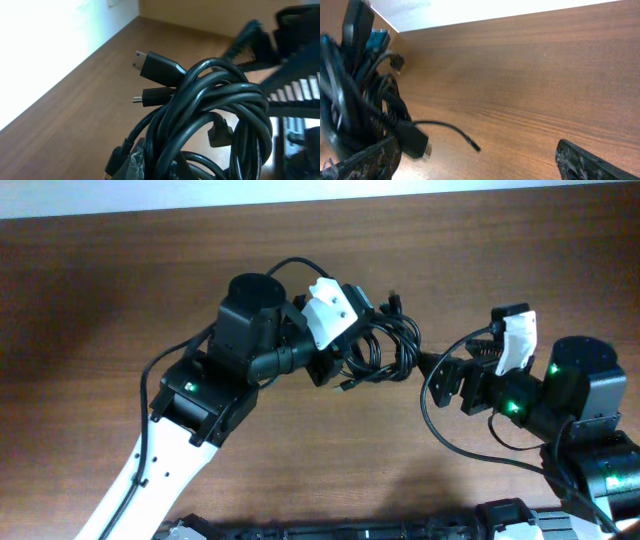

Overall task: Untangle cables
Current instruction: 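Bring the right gripper toward the lifted bundle held by the left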

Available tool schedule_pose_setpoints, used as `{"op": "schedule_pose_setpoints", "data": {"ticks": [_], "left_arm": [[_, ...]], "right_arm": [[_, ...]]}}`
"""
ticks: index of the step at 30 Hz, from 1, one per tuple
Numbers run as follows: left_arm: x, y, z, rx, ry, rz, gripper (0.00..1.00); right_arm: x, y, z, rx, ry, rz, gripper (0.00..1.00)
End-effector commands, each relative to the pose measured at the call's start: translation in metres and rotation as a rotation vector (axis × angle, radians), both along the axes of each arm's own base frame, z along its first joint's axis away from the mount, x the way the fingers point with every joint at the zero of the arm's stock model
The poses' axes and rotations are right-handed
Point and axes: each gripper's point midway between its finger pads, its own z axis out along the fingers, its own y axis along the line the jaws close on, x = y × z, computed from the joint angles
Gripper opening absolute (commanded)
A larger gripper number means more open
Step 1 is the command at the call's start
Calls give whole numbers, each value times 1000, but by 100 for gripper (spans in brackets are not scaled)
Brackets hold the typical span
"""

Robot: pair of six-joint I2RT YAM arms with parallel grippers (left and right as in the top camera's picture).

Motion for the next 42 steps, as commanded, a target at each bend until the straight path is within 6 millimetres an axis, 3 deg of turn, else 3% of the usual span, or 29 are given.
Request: {"op": "schedule_pose_setpoints", "data": {"ticks": [1, 4, 10, 20, 23, 34, 42], "left_arm": [[-18, -6, 27, -65, -45, -95, 0], [-16, -6, 30, -72, -60, -91, 0], [4, 4, 29, -58, -54, 48, 0], [4, 1, 36, -101, -42, 46, 0], [-2, -2, 38, -112, -32, 7, 0], [-59, -20, 48, -197, 29, -335, 0], [-61, -20, 44, -190, 48, -341, 0]], "right_arm": [[-6, 10, 14, 4, -52, 76, 99], [-13, 20, 17, 1, -80, 162, 99], [-17, 19, 10, -22, -63, 174, 99], [-14, 21, 16, -15, -91, 182, 99], [-13, 23, 22, -6, -121, 195, 99], [-5, 23, 37, -7, -197, 190, 99], [-17, 41, 53, 59, -253, 314, 99]]}}
